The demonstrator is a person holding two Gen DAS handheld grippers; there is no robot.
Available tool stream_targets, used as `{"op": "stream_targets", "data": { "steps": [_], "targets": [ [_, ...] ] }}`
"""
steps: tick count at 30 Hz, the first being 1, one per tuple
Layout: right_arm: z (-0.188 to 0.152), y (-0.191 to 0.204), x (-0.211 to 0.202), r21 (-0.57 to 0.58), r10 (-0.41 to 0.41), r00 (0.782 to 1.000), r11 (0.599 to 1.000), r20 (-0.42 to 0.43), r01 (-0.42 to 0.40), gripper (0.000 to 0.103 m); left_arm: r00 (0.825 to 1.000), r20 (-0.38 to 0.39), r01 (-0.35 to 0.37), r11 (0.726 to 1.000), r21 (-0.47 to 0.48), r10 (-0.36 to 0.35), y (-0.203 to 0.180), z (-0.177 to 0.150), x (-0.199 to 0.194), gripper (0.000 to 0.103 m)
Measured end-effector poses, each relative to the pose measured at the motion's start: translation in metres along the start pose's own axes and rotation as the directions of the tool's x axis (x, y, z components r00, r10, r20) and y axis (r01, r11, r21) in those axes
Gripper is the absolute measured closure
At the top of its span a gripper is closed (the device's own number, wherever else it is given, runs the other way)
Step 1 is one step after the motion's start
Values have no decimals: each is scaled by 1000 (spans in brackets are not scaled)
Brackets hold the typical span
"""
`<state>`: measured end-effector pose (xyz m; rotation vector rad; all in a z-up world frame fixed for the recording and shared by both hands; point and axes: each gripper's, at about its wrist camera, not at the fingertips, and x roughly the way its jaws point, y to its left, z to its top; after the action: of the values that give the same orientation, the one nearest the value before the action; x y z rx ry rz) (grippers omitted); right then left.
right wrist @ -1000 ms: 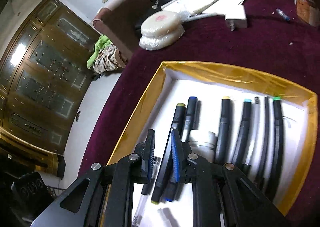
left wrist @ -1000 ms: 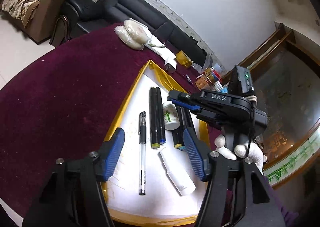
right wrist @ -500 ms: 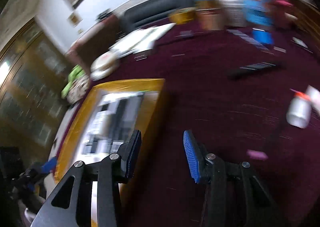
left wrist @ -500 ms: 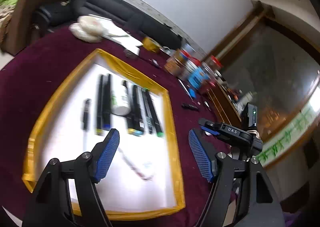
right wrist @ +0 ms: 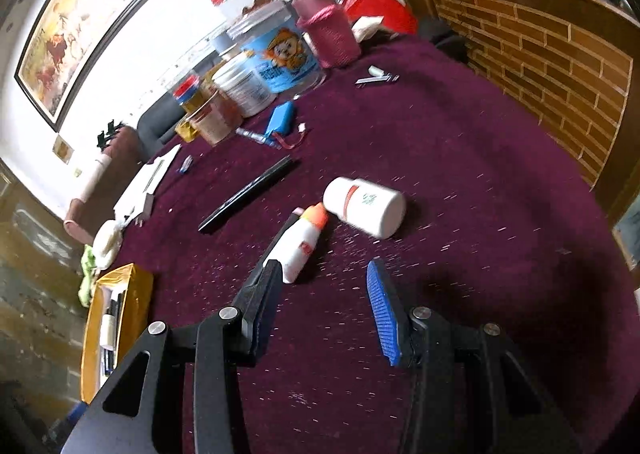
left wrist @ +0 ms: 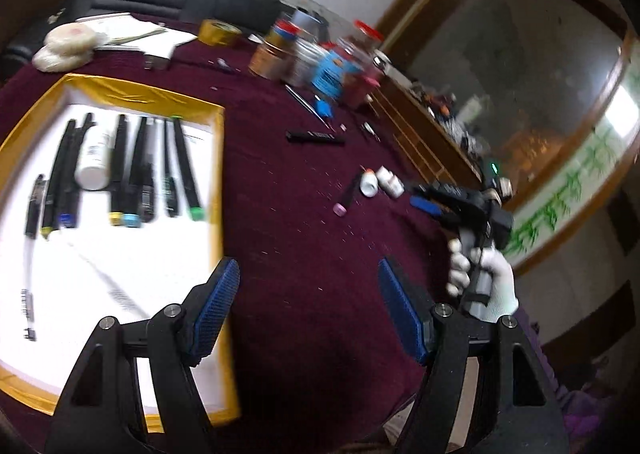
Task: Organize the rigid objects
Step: 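Grasp a white orange-capped bottle with the right tool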
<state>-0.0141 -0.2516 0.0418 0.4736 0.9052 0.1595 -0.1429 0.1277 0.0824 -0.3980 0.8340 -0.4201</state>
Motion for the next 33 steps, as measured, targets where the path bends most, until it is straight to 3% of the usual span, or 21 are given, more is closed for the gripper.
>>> {"op": "stream_targets", "data": {
  "steps": [7, 13, 16, 18, 22, 28, 33],
  "targets": [
    [0, 13, 32, 69, 24, 1000, 997, -8, -23, 64, 994, -59, -85, 988, 126, 93, -37, -7, 24, 32],
    [-1, 14, 59, 100, -9, 999, 995, -39, 13, 64, 978, -69, -180, 964, 196, 197, -52, -5, 42, 32],
    [-1, 15, 64, 61, -14, 999, 998, -33, 16, 65, 960, -57, -253, 938, 235, 274, -58, 1, 54, 32],
    [-1, 16, 64, 32, -15, 1000, 999, -27, 16, 75, 947, -58, -291, 922, 255, 315, -61, 4, 63, 32],
    [-5, 7, 59, 38, 13, 1000, 999, -2, -13, 76, 911, -26, -384, 868, 315, 412, -66, 10, 78, 32],
    [-8, -2, 58, 43, 58, 998, 997, 24, -59, 79, 866, 23, -470, 796, 381, 500, -74, 16, 93, 32],
    [-8, -2, 58, 33, 66, 998, 997, 26, -67, 79, 845, 47, -503, 761, 409, 533, -79, 21, 105, 32]
  ]
}}
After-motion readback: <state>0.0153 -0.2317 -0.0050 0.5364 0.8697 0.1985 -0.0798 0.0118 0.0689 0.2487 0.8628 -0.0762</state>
